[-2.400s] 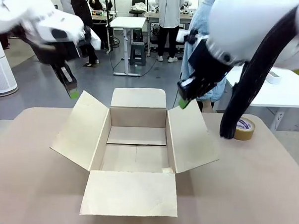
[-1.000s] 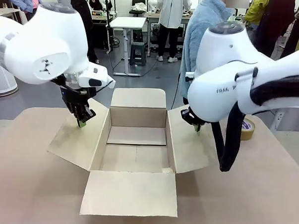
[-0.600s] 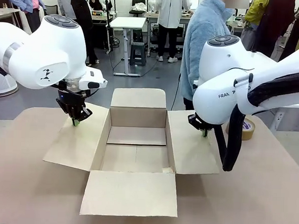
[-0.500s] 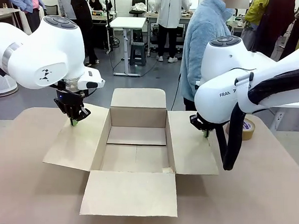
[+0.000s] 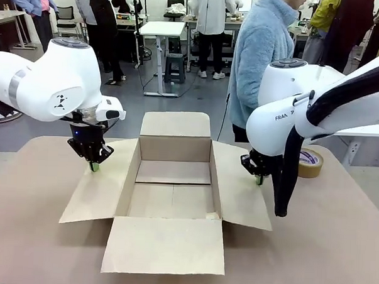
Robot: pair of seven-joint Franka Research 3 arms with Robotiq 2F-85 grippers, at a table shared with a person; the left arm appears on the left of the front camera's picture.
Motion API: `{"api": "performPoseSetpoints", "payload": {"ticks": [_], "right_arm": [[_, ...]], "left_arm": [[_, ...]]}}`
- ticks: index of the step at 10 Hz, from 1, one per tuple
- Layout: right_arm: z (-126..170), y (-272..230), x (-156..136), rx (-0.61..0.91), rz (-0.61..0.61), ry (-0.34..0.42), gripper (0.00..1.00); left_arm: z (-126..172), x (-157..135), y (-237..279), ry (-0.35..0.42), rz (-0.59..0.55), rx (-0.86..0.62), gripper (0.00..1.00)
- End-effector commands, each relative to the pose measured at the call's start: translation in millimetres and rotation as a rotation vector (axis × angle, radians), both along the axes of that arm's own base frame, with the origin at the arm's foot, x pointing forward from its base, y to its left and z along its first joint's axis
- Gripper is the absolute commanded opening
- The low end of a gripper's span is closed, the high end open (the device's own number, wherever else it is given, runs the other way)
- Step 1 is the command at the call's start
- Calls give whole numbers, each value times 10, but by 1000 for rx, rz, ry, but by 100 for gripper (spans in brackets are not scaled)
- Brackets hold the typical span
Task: Wrap the clocks to prevent damage.
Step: Open the side flaps of the Package Box, then once the human has placed the objects inside and stepped back, release both hands from the side flaps of the Package Box.
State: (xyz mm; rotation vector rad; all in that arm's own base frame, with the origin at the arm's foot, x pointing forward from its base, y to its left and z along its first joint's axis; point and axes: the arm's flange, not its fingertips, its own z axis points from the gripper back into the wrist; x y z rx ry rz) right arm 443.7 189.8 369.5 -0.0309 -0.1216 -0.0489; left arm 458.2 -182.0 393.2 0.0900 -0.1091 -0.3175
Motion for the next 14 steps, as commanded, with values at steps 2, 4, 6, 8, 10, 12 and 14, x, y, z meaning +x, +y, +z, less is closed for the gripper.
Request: {"api": "performPoseSetpoints", "payload": {"ticks": [2,4,6,8,10,12,14], "right_arm": [[-56,-6,104,40,8,49,1],[-104,-13,125,42,21,69,1],[-113,-35,81,20,2,39,1],[-113,-35,81,20,2,39,1],[-113,-35,81,20,2,39,1],[-113,-35,81,20,2,39,1],[-113,-35,81,20,2,39,1]], "left_arm": [[-56,64,-3,53,-18,-52,0],[-91,73,-11,74,-14,-60,0],[-127,33,-5,47,-4,-35,0],[-127,33,-5,47,-4,-35,0],[-127,33,-5,47,-4,-35,0],[-127,33,-5,47,-4,-35,0],[-127,33,-5,47,-4,-35,0]]}}
